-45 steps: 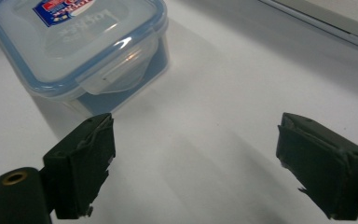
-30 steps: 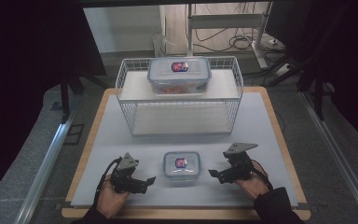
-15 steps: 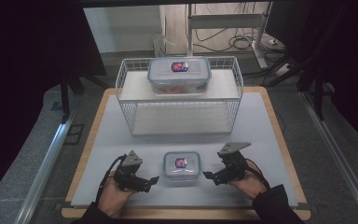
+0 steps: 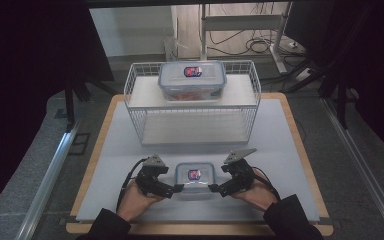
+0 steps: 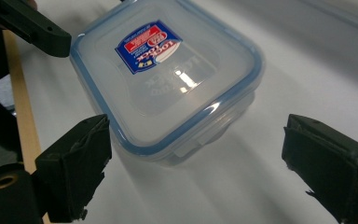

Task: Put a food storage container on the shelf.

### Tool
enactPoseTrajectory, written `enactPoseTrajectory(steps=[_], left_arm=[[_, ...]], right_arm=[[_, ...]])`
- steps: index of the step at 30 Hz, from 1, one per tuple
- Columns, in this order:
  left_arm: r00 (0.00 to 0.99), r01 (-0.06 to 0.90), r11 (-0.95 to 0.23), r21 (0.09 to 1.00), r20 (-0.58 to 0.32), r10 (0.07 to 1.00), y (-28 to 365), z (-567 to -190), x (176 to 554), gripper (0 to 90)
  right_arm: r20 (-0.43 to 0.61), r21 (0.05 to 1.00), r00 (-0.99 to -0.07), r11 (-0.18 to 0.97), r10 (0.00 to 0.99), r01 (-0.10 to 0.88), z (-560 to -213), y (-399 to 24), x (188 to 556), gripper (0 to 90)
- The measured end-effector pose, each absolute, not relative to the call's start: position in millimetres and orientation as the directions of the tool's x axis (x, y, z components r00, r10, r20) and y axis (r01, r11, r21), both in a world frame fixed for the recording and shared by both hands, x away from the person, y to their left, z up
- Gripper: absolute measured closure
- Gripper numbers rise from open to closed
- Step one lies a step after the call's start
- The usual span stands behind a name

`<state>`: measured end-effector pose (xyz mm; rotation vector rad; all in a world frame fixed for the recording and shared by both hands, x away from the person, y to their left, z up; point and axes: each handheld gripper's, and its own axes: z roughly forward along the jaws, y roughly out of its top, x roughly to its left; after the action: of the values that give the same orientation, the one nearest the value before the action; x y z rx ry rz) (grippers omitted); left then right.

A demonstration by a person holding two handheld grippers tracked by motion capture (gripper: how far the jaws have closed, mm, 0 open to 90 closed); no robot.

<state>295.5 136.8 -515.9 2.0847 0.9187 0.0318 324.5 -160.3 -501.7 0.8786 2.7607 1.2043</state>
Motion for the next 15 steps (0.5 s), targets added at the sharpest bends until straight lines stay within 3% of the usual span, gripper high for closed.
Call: enactPoseTrajectory(steps=[5,8,15], left_arm=[[0.742,0.624,-0.392,0.676,-0.354,0.569,125.9,-522.4,305.3,6.6],[0.741,0.626,-0.400,0.669,-0.352,0.572,121.8,-523.5,305.9,4.8],[0.742,0.629,-0.398,0.668,-0.361,0.565,125.7,-520.0,300.2,12.8]], right_arm=[[0.283,0.664,-0.829,0.526,0.482,0.532,-507.0,-157.4,331.6,8.3],[0.319,0.651,-0.826,0.526,0.464,0.547,-510.0,-153.6,334.6,10.0],[0.381,0.610,-0.792,0.515,0.477,0.603,-509.9,-151.4,332.7,17.8]])
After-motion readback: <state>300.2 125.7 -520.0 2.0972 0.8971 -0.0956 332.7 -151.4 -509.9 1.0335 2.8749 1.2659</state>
